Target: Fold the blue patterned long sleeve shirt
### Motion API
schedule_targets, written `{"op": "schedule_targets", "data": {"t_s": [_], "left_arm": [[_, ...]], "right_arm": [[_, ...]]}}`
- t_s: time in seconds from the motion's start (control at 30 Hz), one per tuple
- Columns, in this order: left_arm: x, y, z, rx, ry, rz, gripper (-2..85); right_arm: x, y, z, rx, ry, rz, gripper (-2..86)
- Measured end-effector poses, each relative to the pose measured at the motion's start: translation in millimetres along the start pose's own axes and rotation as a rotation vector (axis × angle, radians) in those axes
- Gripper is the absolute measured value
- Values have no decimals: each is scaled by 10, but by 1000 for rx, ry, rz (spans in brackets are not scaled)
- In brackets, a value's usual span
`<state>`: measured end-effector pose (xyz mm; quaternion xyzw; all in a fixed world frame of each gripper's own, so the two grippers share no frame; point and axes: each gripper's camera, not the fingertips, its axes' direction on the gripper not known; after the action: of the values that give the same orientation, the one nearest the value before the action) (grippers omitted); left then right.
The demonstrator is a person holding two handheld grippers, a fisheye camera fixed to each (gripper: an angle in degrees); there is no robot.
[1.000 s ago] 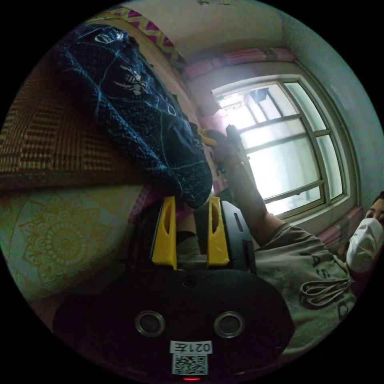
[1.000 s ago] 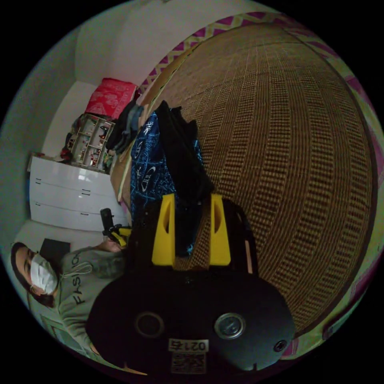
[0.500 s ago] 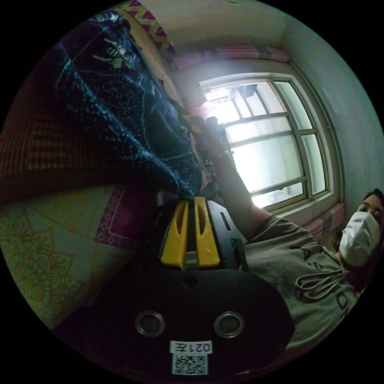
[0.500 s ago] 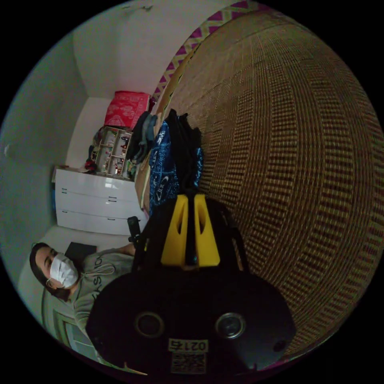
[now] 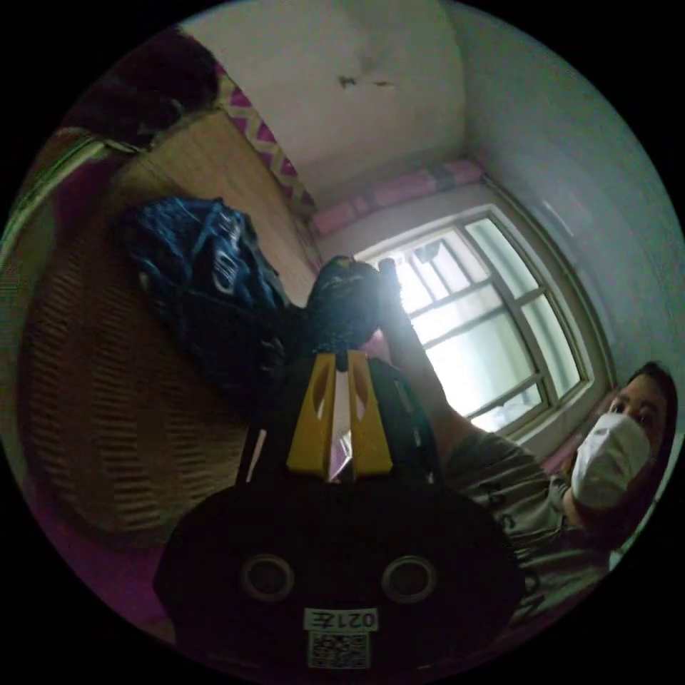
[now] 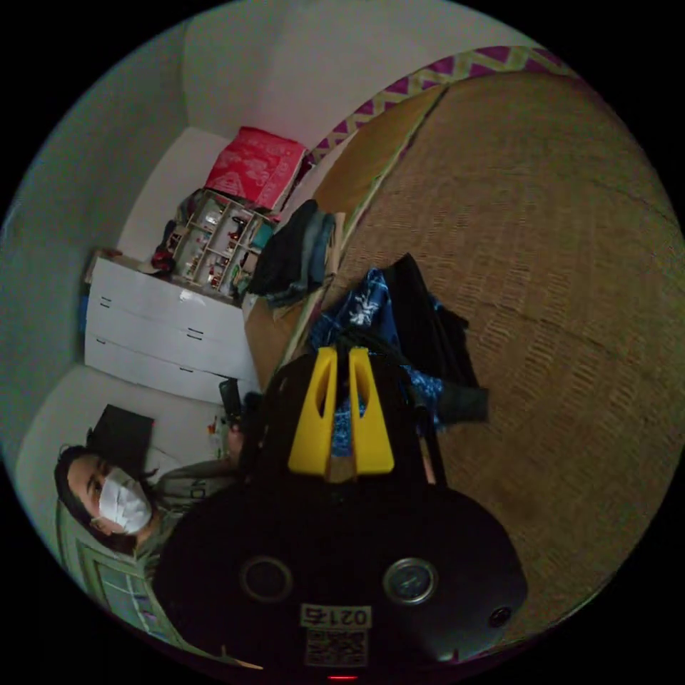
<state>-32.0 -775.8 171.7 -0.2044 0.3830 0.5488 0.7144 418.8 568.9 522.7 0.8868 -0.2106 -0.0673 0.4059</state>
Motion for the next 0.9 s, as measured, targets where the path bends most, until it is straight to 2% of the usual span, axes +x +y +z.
{"op": "schedule_targets", "data": {"t_s": [0.13,0.27,0.4,0.47,0.6,0.7,0.73,0.83,0.9], "left_arm": [[-615,-443,-485,131,9,-197,-7],[-1288,-561,-732,316,137,-399,-4],[-1143,-431,-863,384,98,-339,-6],[-890,-325,-1026,460,9,-263,-9],[-344,-489,-867,372,-209,-54,-9],[18,-790,-323,226,-341,138,-8],[70,-900,-102,186,-426,181,-8],[-159,-1148,329,32,-699,115,-9],[-274,-1169,350,3,-714,113,-9]], "right_arm": [[181,-761,798,-48,61,52,22],[596,-1074,1360,-18,69,130,53],[794,-923,1391,79,-24,143,73],[740,-702,1201,123,-13,107,75],[248,-298,1046,113,44,-96,56],[-252,-19,1492,-31,106,-276,37],[-386,60,1763,-92,182,-319,26],[-438,206,2377,-172,445,-318,11],[-422,265,2332,-116,450,-292,14]]}}
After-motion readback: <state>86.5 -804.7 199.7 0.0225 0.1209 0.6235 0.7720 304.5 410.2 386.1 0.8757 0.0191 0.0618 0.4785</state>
